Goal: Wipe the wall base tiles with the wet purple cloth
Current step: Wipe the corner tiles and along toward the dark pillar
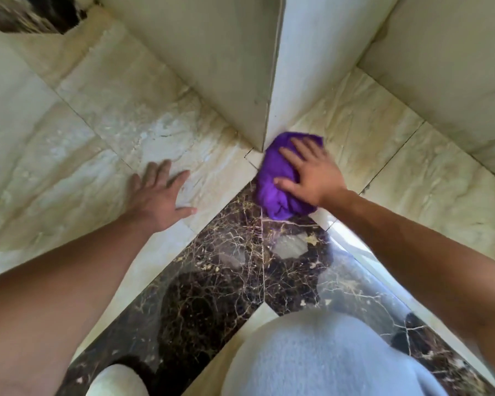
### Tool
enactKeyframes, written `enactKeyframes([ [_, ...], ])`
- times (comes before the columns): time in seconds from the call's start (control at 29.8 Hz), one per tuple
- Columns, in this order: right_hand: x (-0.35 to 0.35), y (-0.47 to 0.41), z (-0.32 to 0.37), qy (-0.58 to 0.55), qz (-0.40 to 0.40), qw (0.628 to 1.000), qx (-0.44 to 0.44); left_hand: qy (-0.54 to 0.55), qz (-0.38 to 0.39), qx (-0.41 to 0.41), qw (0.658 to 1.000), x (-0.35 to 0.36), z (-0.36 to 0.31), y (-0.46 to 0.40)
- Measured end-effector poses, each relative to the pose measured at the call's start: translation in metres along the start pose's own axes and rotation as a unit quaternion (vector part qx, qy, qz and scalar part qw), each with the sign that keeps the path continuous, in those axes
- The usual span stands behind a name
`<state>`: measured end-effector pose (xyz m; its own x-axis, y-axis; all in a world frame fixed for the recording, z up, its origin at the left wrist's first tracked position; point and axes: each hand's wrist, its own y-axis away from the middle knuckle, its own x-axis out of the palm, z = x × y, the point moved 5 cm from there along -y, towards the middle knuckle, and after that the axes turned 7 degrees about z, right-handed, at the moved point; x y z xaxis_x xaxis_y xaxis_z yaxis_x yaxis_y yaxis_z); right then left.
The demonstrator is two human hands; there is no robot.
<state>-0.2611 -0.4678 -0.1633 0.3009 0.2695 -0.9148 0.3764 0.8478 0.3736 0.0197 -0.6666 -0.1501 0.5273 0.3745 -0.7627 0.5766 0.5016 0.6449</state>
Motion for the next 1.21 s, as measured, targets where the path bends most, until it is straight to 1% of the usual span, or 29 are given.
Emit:
enactKeyframes([
  [0.07, -0.007, -0.013, -0.015, -0.025, -0.028, 0.994, 0.098, 0.001, 0.01, -0.015, 1.0, -0.001, 0.011, -0.001],
  [0.1, -0.007, -0.021, -0.01, -0.036, -0.036, 0.99, 0.129, 0.004, 0.02, -0.022, 1.0, 0.002, 0.021, 0.0],
  [0.2, -0.005, -0.024, 0.015, -0.084, -0.042, 0.978, 0.185, 0.027, 0.048, -0.02, 0.998, 0.01, 0.032, -0.003],
  [0.27, 0.007, -0.009, 0.051, -0.078, -0.037, 0.982, 0.166, 0.043, 0.057, -0.014, 0.997, 0.012, 0.034, -0.004],
  [0.4, 0.03, 0.032, 0.13, -0.061, -0.02, 0.995, 0.076, 0.061, 0.075, -0.007, 0.995, 0.016, 0.034, -0.003],
  [0.5, 0.024, 0.028, 0.147, -0.028, 0.003, 0.996, 0.09, 0.063, 0.073, 0.013, 0.995, 0.012, 0.039, -0.002],
  [0.54, 0.02, 0.023, 0.147, -0.012, 0.008, 0.994, 0.109, 0.053, 0.06, 0.023, 0.997, 0.008, 0.043, -0.001],
  [0.6, 0.015, 0.02, 0.138, -0.002, 0.017, 0.982, 0.187, 0.028, 0.045, 0.04, 0.998, 0.002, 0.049, 0.002],
  [0.71, 0.0, 0.019, 0.109, -0.066, 0.03, 0.942, 0.329, 0.028, 0.04, 0.045, 0.998, 0.001, 0.056, 0.009],
  [0.74, -0.01, 0.019, 0.101, -0.096, 0.053, 0.929, 0.355, 0.029, 0.038, 0.044, 0.998, 0.002, 0.058, 0.011],
  [0.77, -0.02, 0.019, 0.096, -0.11, 0.081, 0.923, 0.361, 0.029, 0.034, 0.043, 0.998, 0.002, 0.06, 0.014],
  [0.81, -0.03, 0.018, 0.093, -0.097, 0.098, 0.926, 0.35, 0.028, 0.026, 0.043, 0.998, 0.004, 0.062, 0.015],
  [0.84, -0.039, 0.019, 0.095, -0.06, 0.099, 0.938, 0.325, 0.026, 0.016, 0.038, 0.999, 0.004, 0.065, 0.015],
  [0.87, -0.046, 0.021, 0.103, -0.01, 0.068, 0.96, 0.273, 0.025, 0.004, 0.03, 0.999, 0.004, 0.069, 0.016],
  [0.91, -0.05, 0.026, 0.114, 0.027, -0.003, 0.981, 0.191, 0.023, -0.007, 0.022, 0.999, 0.003, 0.072, 0.015],
  [0.94, -0.048, 0.032, 0.129, 0.04, -0.066, 0.994, 0.075, 0.017, -0.017, 0.017, 1.0, 0.0, 0.074, 0.014],
  [0.97, -0.036, 0.036, 0.142, 0.047, -0.084, 0.994, -0.052, 0.014, -0.021, 0.017, 1.0, -0.001, 0.075, 0.012],
  [1.01, -0.021, 0.036, 0.144, 0.068, -0.076, 0.983, -0.151, 0.013, -0.021, 0.019, 1.0, -0.002, 0.076, 0.011],
  [1.04, -0.008, 0.03, 0.136, 0.088, -0.056, 0.974, -0.201, 0.013, -0.019, 0.023, 0.999, -0.002, 0.078, 0.01],
  [1.11, 0.01, 0.008, 0.114, 0.108, -0.019, 0.974, -0.196, 0.009, -0.006, 0.029, 1.0, 0.002, 0.084, 0.003],
  [1.18, 0.017, -0.005, 0.106, 0.123, -0.021, 0.976, -0.176, 0.0, -0.006, 0.037, 0.999, 0.009, 0.09, -0.002],
  [1.21, 0.019, -0.011, 0.11, 0.109, -0.032, 0.981, -0.16, 0.005, -0.012, 0.038, 0.999, 0.013, 0.094, -0.004],
])
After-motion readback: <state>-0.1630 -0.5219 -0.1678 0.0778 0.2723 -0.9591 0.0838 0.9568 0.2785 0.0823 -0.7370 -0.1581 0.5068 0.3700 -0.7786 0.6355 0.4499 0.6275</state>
